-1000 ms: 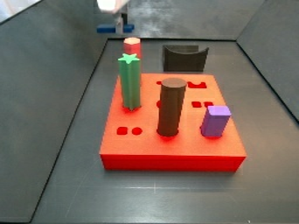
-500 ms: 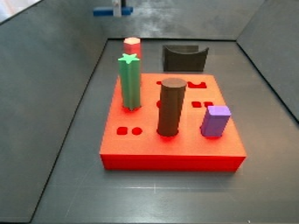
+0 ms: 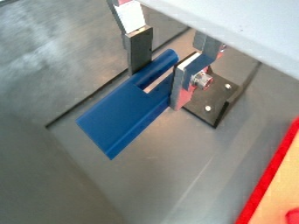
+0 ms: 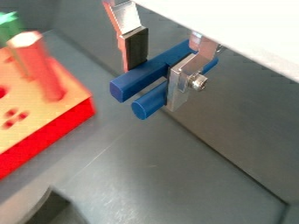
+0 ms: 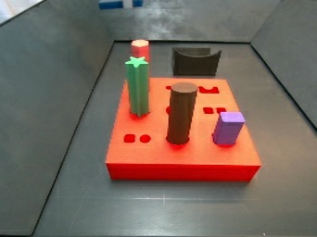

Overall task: Pick up the square-circle object. Move up. Place the square-circle object on the fixture. Regrasp the square-circle object. Rotate the square-circle object. Move to above the board. Insert the square-circle object.
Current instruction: Place the square-circle object on the fixture.

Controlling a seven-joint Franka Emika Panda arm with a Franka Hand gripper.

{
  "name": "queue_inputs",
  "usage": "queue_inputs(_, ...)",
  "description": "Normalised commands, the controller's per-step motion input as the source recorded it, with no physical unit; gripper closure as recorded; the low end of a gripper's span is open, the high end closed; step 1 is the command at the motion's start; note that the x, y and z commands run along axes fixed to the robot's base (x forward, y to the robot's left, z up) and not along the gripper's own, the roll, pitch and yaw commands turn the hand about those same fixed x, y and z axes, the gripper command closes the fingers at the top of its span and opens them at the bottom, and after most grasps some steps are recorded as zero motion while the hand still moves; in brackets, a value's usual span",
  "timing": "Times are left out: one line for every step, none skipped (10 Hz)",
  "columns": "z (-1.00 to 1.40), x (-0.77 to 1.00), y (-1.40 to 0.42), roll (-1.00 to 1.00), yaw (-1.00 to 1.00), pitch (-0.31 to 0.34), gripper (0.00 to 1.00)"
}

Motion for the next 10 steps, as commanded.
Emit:
queue_inputs(-0.10, 1.00, -0.28, -0.04, 1.00, -0.012, 1.00)
queue_inputs(-0.10, 1.00, -0.25, -0.04, 1.00, -0.011, 1.00)
queue_inputs(-0.09, 1.00, -0.21, -0.05, 1.00, -0.011, 1.00)
queue_inputs(-0.08, 1.00, -0.18, -0.05, 1.00, -0.009, 1.00)
queue_inputs(-0.08, 1.00, -0.16, -0.06, 1.00, -0.008, 1.00)
queue_inputs(-0.08, 1.00, -0.13, -0.06, 1.00, -0.006, 1.00)
queue_inputs(-0.07, 1.00, -0.09, -0.07, 1.00, -0.005, 1.00)
queue_inputs(-0.07, 1.00, -0.07, -0.08, 1.00, -0.003, 1.00)
queue_inputs(-0.05, 0.91, -0.05, -0.09, 1.00, -0.001, 1.00)
queue_inputs(-0.04, 0.80, -0.03, -0.10, 1.00, 0.003, 1.00)
